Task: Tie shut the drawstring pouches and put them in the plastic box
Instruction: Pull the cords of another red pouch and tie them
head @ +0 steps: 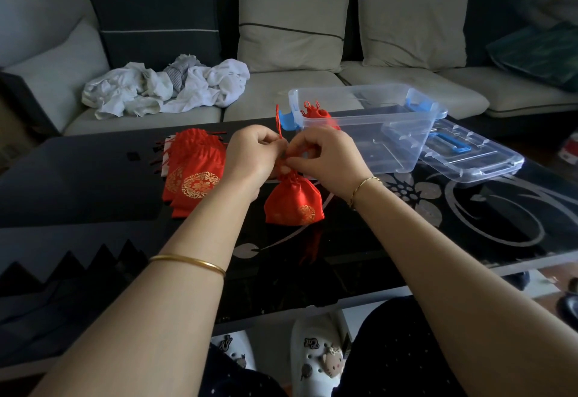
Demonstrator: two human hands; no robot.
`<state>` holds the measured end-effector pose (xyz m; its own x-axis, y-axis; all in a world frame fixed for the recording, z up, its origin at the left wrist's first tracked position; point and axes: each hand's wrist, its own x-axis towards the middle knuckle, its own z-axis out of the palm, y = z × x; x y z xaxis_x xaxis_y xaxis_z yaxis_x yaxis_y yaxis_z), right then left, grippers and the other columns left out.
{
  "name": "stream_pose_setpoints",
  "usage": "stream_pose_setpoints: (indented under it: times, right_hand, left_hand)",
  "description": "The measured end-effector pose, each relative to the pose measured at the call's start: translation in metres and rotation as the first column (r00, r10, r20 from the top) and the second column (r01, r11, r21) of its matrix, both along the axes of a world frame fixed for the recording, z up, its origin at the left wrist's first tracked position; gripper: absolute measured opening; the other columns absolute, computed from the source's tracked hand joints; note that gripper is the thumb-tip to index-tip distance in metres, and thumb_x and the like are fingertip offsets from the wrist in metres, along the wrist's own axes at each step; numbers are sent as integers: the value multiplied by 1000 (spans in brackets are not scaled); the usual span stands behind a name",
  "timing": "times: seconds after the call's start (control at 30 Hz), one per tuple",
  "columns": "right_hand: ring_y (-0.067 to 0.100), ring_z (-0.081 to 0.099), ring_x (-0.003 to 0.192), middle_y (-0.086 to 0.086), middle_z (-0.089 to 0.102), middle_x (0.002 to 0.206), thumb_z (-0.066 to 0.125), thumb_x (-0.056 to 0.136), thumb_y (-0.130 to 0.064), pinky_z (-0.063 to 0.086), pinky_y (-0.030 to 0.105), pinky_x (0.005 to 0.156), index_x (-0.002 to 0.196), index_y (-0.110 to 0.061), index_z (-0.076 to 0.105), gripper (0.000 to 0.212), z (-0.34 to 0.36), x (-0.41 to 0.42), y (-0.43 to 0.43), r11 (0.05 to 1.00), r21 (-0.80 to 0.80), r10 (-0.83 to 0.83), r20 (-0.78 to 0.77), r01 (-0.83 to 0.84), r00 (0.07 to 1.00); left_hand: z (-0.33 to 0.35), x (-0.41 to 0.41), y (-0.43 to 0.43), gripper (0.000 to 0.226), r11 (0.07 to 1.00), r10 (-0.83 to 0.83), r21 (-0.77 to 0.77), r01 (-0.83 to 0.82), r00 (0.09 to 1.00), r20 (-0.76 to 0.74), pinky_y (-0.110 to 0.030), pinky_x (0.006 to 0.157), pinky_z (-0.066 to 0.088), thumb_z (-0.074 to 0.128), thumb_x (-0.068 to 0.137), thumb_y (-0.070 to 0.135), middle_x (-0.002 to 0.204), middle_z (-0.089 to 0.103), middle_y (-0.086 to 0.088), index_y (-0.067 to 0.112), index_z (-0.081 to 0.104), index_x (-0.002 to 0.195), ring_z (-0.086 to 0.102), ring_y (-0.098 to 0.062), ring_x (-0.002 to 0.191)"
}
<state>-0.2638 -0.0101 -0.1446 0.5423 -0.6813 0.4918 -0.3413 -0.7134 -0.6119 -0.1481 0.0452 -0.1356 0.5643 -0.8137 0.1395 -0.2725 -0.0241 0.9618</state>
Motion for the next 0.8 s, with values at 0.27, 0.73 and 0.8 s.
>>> stream_pose_setpoints:
  times: [0.27,0.73,0.8]
  right_hand:
    - [11,45,79,-2,51,81,64,80,-19,32,24,65,87,-15,73,12,2,9,-1,976,-216,-77,-195,34,978]
    - [5,30,37,1,37,54,62,85,-9,23,16,39,59,-13,51,29,-6,2,-8,427,872,-169,337,-239,926]
    - [5,30,41,0,36,56,61,86,-9,24,15,39,60,-14,51,28,-6,1,-10,390,879,-151,356,-276,922]
  left_hand:
    - [0,4,0,11,999,41,-7,-41,996,78,-45,72,59,66,81,6,69,65,-11,11,64,72,62,-24,55]
    - [5,-2,15,6,999,-25,41,-2,762,647,-28,91,39,74,76,21,110,54,-7,20,72,82,48,-27,112]
    - [4,-3,14,8,999,-5,29,-19,742,671,-33,94,41,73,76,20,112,53,-8,19,73,84,48,-27,113]
